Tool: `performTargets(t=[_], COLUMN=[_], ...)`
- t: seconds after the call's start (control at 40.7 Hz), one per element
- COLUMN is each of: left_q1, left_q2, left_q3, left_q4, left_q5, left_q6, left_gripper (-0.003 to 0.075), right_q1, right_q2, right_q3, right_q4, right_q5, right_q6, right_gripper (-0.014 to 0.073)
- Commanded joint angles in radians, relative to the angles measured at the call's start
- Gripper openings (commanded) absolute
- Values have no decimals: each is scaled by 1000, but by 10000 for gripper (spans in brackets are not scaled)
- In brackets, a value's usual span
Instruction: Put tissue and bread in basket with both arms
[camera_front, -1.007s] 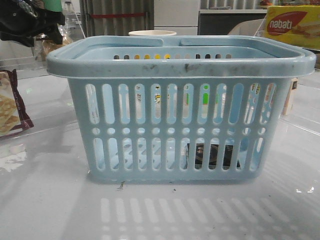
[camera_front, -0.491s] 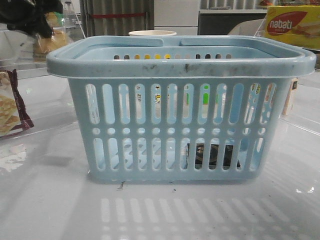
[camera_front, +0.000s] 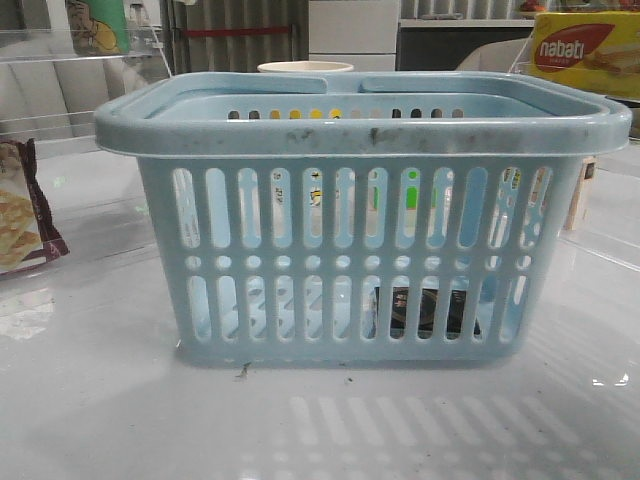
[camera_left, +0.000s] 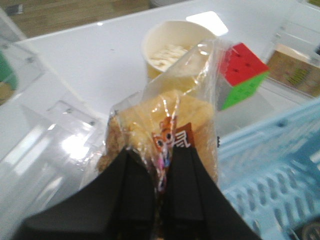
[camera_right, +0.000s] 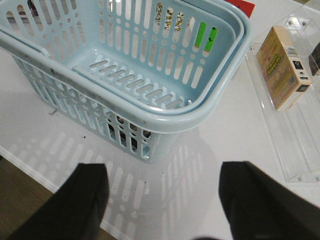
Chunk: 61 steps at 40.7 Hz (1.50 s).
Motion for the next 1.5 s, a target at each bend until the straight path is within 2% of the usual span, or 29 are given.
performTargets(t=[0.0, 0.196, 0.319, 0.368, 0.418, 0.565, 0.639, 0.761, 0.909, 1.277, 1.474], left_q1=[-86, -229, -272, -282, -287, -288, -288, -288, -312, -343, -339], left_q2=[-48, 8, 66, 90, 111, 133, 123, 78, -38, -471, -704], left_q3=[-33, -2, 0, 0, 0, 0, 0, 3, 89, 515, 741], left_q4=[-33, -33, -33, -33, -33, -40, -40, -42, -46, -24, 133], left_q5=[12, 25, 11, 11, 11, 11, 14, 39, 25, -52, -73], left_q6=[59, 64, 64, 64, 64, 64, 64, 61, 58, 45, -148], left_gripper=[92, 92, 95, 119, 174, 447, 511, 507, 507, 507, 507], right_q1=[-2, -2, -2, -2, -2, -2, -2, -2, -2, -2, -2], right_q2=[-2, -2, -2, -2, -2, -2, -2, -2, -2, -2, -2], right_q3=[-25, -25, -25, -25, -25, -25, -25, -25, -25, -25, -25], right_q4=[-17, -17, -17, -17, -17, -17, -17, -17, -17, -17, -17], right_q5=[-71, -71, -71, -71, -71, -71, -71, -71, -71, -71, -71], right_q6=[-6, -6, -6, -6, -6, -6, -6, -6, -6, -6, -6], right_gripper=[569, 569, 569, 569, 569, 569, 569, 569, 569, 569, 569])
